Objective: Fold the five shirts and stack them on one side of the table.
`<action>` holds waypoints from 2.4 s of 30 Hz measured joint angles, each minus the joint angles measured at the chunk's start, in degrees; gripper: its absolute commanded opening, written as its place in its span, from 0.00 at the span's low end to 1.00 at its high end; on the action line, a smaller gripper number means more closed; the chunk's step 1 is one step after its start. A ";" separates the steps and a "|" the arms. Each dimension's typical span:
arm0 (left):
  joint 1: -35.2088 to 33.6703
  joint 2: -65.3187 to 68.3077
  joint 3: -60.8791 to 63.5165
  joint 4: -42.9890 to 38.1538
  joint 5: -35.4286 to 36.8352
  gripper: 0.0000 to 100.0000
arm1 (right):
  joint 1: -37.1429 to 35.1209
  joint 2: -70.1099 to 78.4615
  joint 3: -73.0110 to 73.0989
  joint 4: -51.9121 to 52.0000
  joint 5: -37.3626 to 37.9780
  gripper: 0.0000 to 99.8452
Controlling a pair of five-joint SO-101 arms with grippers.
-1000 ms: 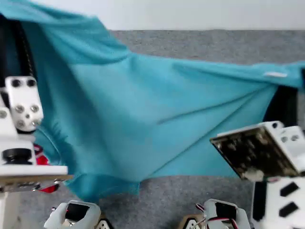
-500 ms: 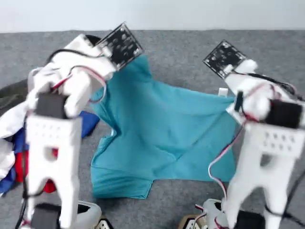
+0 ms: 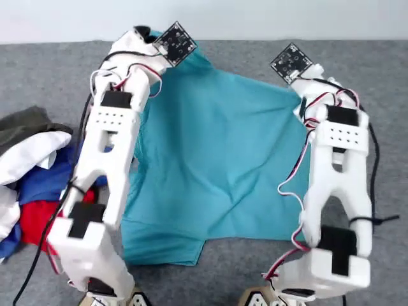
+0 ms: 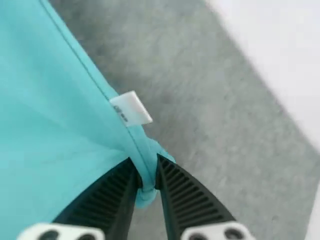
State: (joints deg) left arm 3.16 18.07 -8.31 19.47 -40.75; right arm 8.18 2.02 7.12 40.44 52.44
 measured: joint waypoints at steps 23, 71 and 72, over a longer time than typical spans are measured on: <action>0.09 15.74 -25.76 28.31 -9.05 0.01 | 0.79 5.71 0.00 -0.70 3.87 0.01; 1.67 -40.88 51.60 79.47 -17.23 0.11 | 2.11 -0.79 10.02 45.80 4.66 0.11; 1.67 -40.88 51.60 79.47 -17.23 0.12 | 2.11 -0.79 10.02 46.24 4.66 0.16</action>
State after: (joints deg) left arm 4.84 -22.81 43.30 98.95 -57.98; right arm 10.29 1.23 17.14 86.68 57.10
